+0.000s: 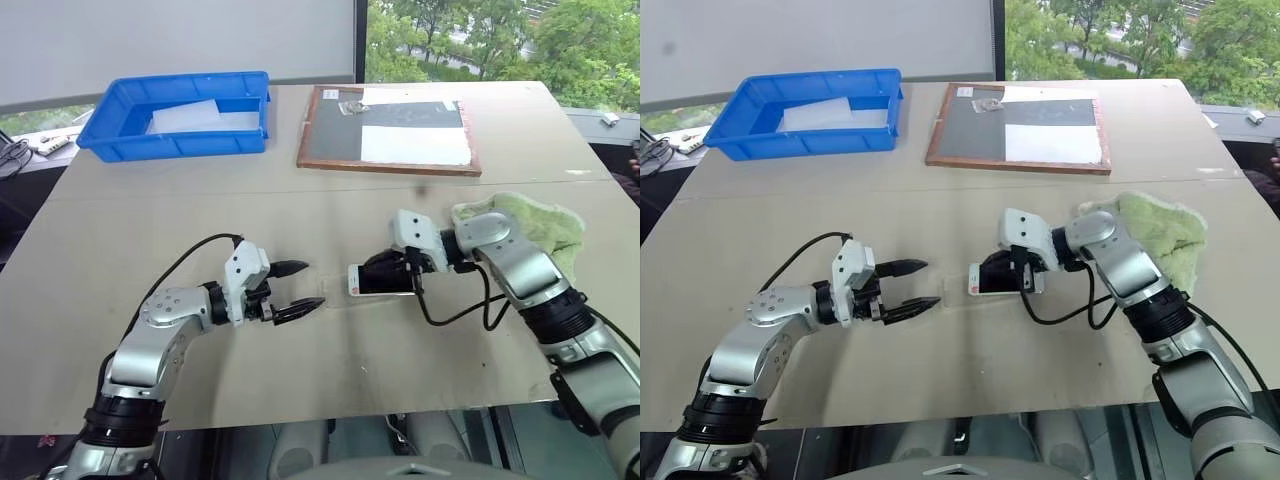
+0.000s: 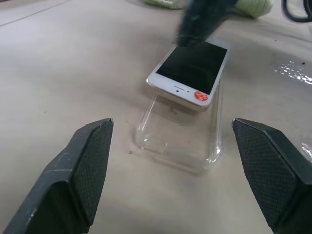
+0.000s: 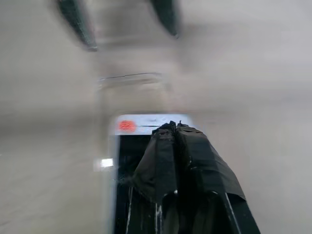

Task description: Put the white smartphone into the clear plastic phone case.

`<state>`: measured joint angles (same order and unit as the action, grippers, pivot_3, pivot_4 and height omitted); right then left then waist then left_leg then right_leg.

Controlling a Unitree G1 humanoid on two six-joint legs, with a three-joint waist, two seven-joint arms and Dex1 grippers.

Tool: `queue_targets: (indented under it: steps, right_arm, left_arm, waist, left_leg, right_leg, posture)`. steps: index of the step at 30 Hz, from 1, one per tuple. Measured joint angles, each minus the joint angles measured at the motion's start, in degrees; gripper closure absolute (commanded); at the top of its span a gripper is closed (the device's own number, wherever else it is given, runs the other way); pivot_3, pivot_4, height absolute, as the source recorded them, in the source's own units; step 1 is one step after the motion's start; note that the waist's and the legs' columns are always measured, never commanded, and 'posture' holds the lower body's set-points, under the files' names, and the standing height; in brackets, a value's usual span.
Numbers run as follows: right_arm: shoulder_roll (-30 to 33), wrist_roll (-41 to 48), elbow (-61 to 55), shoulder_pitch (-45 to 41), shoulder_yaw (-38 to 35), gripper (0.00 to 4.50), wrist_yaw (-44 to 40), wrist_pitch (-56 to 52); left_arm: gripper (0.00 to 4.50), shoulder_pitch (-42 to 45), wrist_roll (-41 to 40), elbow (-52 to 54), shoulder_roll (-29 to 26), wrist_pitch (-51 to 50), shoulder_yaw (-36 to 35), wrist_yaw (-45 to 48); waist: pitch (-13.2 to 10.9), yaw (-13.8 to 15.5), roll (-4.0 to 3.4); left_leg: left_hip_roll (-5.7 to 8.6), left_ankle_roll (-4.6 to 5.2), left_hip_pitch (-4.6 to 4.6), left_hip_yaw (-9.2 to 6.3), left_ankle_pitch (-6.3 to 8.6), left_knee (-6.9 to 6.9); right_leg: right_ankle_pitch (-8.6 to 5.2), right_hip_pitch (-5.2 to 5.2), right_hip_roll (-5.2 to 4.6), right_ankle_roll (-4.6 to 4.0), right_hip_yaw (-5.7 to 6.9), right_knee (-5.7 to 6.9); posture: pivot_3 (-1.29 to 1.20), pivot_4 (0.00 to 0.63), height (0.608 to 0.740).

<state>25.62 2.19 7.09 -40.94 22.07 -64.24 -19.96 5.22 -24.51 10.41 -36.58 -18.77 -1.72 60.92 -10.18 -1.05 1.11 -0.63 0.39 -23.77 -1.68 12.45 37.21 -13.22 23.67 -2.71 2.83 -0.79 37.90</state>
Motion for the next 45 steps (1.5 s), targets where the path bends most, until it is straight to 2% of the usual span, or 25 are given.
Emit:
queue_targets:
  steps: [4,12,18,20,24,27,30,36,45]
  right_arm:
    - [-1.6,-3.6,4.9,-1.9,0.3,4.45,3.8,2.8]
    - [-1.9,-4.0,3.7,0.0,4.5,4.45,-1.4,6.4]
    - [-2.3,-3.8,4.4,0.0,2.5,4.45,1.1,8.9]
    - [-2.3,-1.0,3.5,0.0,0.2,4.45,0.4,7.4]
    - [3.5,7.0,-6.9,1.2,-2.8,4.45,-6.0,-1.6]
    - [10.5,11.2,-16.1,5.9,-2.0,4.45,-11.4,-9.2]
    - [14.9,12.0,-20.1,9.6,0.4,4.45,-13.3,-13.3]
    - [17.1,9.9,-20.5,10.4,3.3,4.45,-13.3,-13.5]
    - [14.6,6.2,-16.3,9.9,5.2,4.45,-11.2,-11.7]
  left_arm:
    - [0.48,-1.1,0.1,0.1,0.2,0.1,0.2,-0.4]
    - [0.48,-2.4,0.2,-0.5,0.1,2.1,0.1,-0.1]
    - [0.48,-4.2,0.2,-2.2,0.0,4.5,0.0,0.7]
    - [0.48,-4.5,0.3,-2.8,0.0,5.6,0.0,1.1]
    - [0.48,-5.4,0.8,-4.8,0.0,7.8,0.0,1.6]
    - [0.48,-5.3,0.8,-5.8,0.0,9.2,0.0,2.0]
    - [0.48,-5.0,0.9,-7.0,0.0,10.0,0.0,2.5]
    - [0.48,-3.7,1.3,-10.7,0.3,13.4,0.1,4.5]
    - [0.48,-3.4,1.6,-13.9,0.9,18.1,0.1,6.3]
  waist:
    - [0.0,0.1,0.00]
    - [0.0,0.2,0.00]
    - [0.0,0.1,0.00]
    - [0.0,0.2,-0.02]
    - [0.0,0.5,-0.03]
    - [0.0,0.6,-0.03]
    - [0.0,0.2,-0.03]
    - [0.0,0.1,-0.02]
    - [0.0,0.1,-0.02]
  left_leg:
    - [0.00,0.00,-0.03,0.15,0.00,-0.02]
    - [0.00,0.00,-0.02,0.13,0.00,-0.03]
    - [-0.01,0.00,0.00,0.14,0.00,-0.03]
    - [-0.01,0.00,-0.02,0.11,0.00,-0.04]
    - [-0.06,0.00,-0.06,-0.10,0.00,-0.05]
    - [-0.06,0.00,-0.08,-0.13,0.01,-0.06]
    - [-0.06,0.00,-0.02,-0.06,0.01,-0.04]
    - [-0.09,0.00,0.04,0.00,0.01,-0.03]
    - [-0.09,0.00,0.05,0.02,0.01,-0.03]
  right_leg:
    - [0.00,0.00,0.00,-0.01,0.03,-0.03]
    - [0.00,0.00,0.00,-0.01,0.01,-0.03]
    - [-0.01,0.01,0.00,-0.02,0.01,-0.02]
    - [-0.01,0.01,-0.01,-0.02,-0.01,-0.03]
    - [-0.01,0.00,-0.07,-0.02,0.06,-0.09]
    - [-0.13,-0.02,-0.15,-0.21,0.10,-0.11]
    - [-0.14,-0.01,-0.15,-0.23,0.07,-0.09]
    - [-0.15,0.00,-0.02,-0.22,0.05,-0.07]
    - [-0.13,0.00,-0.02,-0.22,0.02,-0.06]
  posture:
    - [0.00,0.150,0.740]
    - [0.00,0.150,0.740]
    - [0.00,0.150,0.740]
    - [0.00,0.150,0.740]
    - [0.00,0.150,0.740]
    - [0.00,0.150,0.740]
    - [0.00,0.150,0.740]
    - [0.00,0.150,0.740]
    - [0.00,0.150,0.740]
